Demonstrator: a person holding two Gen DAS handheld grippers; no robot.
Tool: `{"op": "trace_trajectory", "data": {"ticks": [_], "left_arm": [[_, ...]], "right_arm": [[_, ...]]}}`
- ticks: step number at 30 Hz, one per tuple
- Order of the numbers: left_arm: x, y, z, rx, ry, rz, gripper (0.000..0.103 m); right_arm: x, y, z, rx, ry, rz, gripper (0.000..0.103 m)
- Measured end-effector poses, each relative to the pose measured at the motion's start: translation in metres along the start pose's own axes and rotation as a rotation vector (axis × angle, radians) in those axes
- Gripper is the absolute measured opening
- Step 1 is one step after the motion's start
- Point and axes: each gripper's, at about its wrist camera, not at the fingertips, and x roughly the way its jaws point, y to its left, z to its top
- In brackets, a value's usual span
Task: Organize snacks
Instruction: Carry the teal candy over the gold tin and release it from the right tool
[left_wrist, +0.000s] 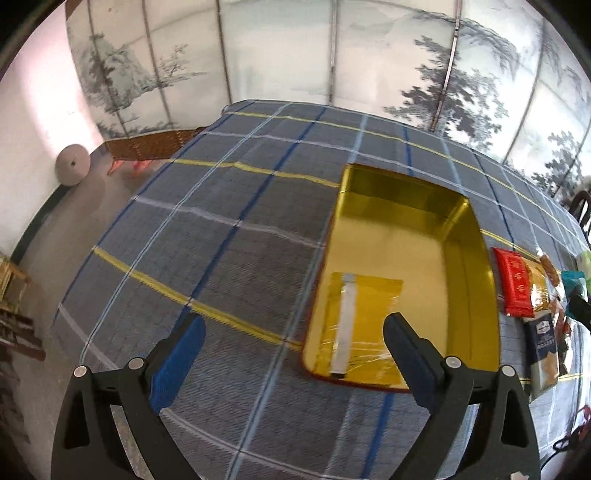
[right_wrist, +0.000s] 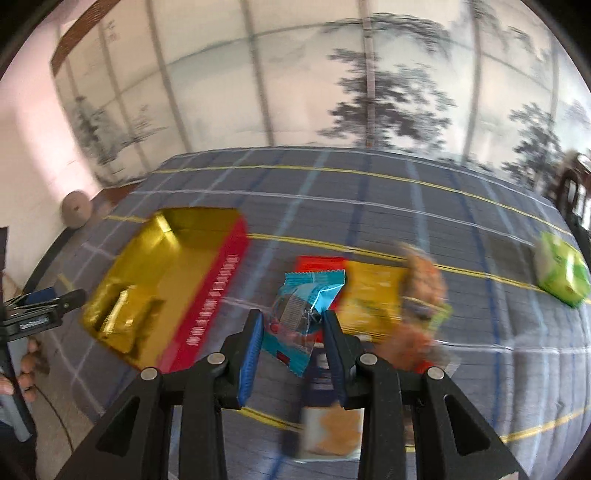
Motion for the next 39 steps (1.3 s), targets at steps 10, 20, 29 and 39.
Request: {"op": "trace_trajectory", "data": {"ticks": [10,20,29,39], "left_arm": [[-0.001,0.030,-0.012,-0.038,0.012,0.036,0.096],[0.002,0.052,-0.018,-0.050,0.028,0.059,0.096],[0.005,0.065,-0.022,-0.068,0.038,0.060,0.096],[0.008,0.070,-0.024,-0.076,0.050,0.062,0.096]], "right_arm": [[0.033,0.080,0.013,-0.138,0.050,0.101,0.033],[0.066,0.124,0.014,-0.217,0.126,0.100,0.033],[0.085,0.136,0.007,-0.250,0.168,0.071,0.033],[0.094,0.140,-0.001,-0.264,0.196,0.066,0.033]]}}
